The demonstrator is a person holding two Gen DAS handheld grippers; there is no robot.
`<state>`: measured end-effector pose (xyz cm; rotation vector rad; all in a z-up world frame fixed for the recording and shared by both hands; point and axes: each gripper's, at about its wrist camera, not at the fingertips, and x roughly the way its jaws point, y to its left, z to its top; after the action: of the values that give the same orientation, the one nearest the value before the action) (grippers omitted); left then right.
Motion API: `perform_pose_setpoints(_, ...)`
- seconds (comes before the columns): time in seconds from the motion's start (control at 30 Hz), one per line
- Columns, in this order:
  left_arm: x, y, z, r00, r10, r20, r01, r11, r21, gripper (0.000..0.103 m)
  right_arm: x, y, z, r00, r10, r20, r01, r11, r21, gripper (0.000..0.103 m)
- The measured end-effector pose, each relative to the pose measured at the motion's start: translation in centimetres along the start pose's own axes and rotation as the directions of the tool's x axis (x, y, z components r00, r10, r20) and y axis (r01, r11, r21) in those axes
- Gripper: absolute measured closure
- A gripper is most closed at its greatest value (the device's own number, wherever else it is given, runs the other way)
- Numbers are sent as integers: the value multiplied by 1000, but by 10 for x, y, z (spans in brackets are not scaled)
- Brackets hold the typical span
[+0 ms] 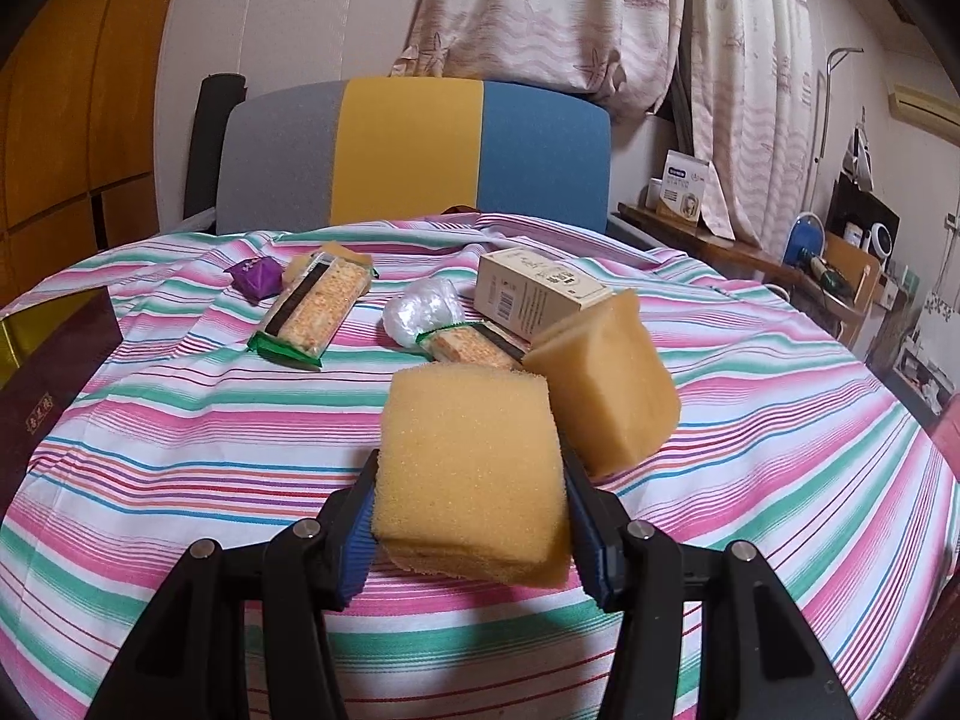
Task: Organize objects
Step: 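Carry the purple packet into the gold tray and open the left tool, then lower the yellow sponge into the gold tray and open the right tool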
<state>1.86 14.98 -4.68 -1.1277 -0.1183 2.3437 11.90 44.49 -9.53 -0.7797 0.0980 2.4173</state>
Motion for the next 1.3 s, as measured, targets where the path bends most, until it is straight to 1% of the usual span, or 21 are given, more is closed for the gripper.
perform_pose_setpoints(0.17, -1, 32, 1, 999, 47, -18, -48, 997, -57, 65, -5, 2, 2, 1000, -11, 12, 11, 1000, -9, 48)
perform_pose_setpoints(0.23, -2, 44, 3, 998, 65, -21, -66, 995, -79, 65, -15, 3, 2, 999, -13, 30, 12, 1000, 24, 48)
perform_pose_setpoints(0.33, -1, 59, 7, 996, 82, -33, -85, 992, -95, 65, -36, 6, 1, 996, 77, 53, -84, 986, 143, 48)
perform_pose_setpoints(0.37, 1, 64, 8, 994, 96, -43, -100, 990, -100, 65, -45, 12, 2, 993, 104, 63, -113, 980, 163, 48)
perform_pose_setpoints(0.47, 7, 78, 10, 991, 110, -81, -119, 987, -109, 65, -69, 36, 8, 978, 180, 107, -195, 970, 148, 48)
perform_pose_setpoints(0.53, 14, 86, 10, 986, 116, -118, -128, 987, -96, 65, -84, 55, 15, 958, 252, 134, -267, 957, 113, 48)
perform_pose_setpoints(0.6, 18, 91, 11, 985, 120, -125, -132, 987, -87, 64, -96, 75, 23, 931, 338, 136, -349, 934, 69, 48)
perform_pose_setpoints(0.63, 20, 93, 12, 983, 122, -134, -133, 988, -78, 64, -99, 82, 25, 921, 366, 132, -375, 925, 53, 48)
perform_pose_setpoints(0.67, 23, 94, 13, 981, 125, -147, -136, 988, -68, 64, -104, 93, 28, 907, 402, 127, -409, 912, 31, 48)
perform_pose_setpoints(0.7, 25, 98, 14, 980, 133, -150, -145, 987, -72, 64, -107, 100, 29, 898, 422, 124, -427, 904, 21, 48)
perform_pose_setpoints(0.8, 31, 106, 17, 974, 145, -173, -160, 984, -75, 64, -116, 125, 36, 860, 500, 98, -502, 865, -11, 48)
perform_pose_setpoints(0.87, 31, 114, 19, 971, 165, -175, -184, 978, -98, 62, -122, 146, 37, 835, 545, 76, -543, 839, -48, 48)
perform_pose_setpoints(0.93, 27, 119, 20, 972, 166, -164, -187, 975, -120, 54, -127, 164, 37, 819, 571, 57, -566, 820, -90, 48)
perform_pose_setpoints(0.97, 22, 121, 20, 976, 162, -148, -182, 974, -134, 50, -129, 172, 37, 815, 578, 45, -571, 813, -112, 48)
perform_pose_setpoints(1.03, 6, 122, 20, 985, 142, -93, -156, 974, -166, 30, -130, 190, 34, 809, 588, 14, -579, 800, -155, 48)
perform_pose_setpoints(1.1, -12, 123, 21, 991, 134, -32, -137, 970, -202, 22, -129, 203, 31, 804, 594, -13, -587, 791, -173, 48)
perform_pose_setpoints(1.13, -20, 124, 21, 991, 133, -6, -131, 967, -220, 16, -127, 210, 30, 803, 595, -26, -589, 788, -180, 48)
perform_pose_setpoints(1.23, -43, 133, 22, 986, 160, 52, -138, 945, -298, 5, -122, 227, 27, 796, 602, -68, -603, 778, -179, 48)
perform_pose_setpoints(1.3, -56, 140, 25, 982, 172, 84, -132, 925, -356, 4, -116, 236, 26, 792, 602, -103, -610, 772, -176, 48)
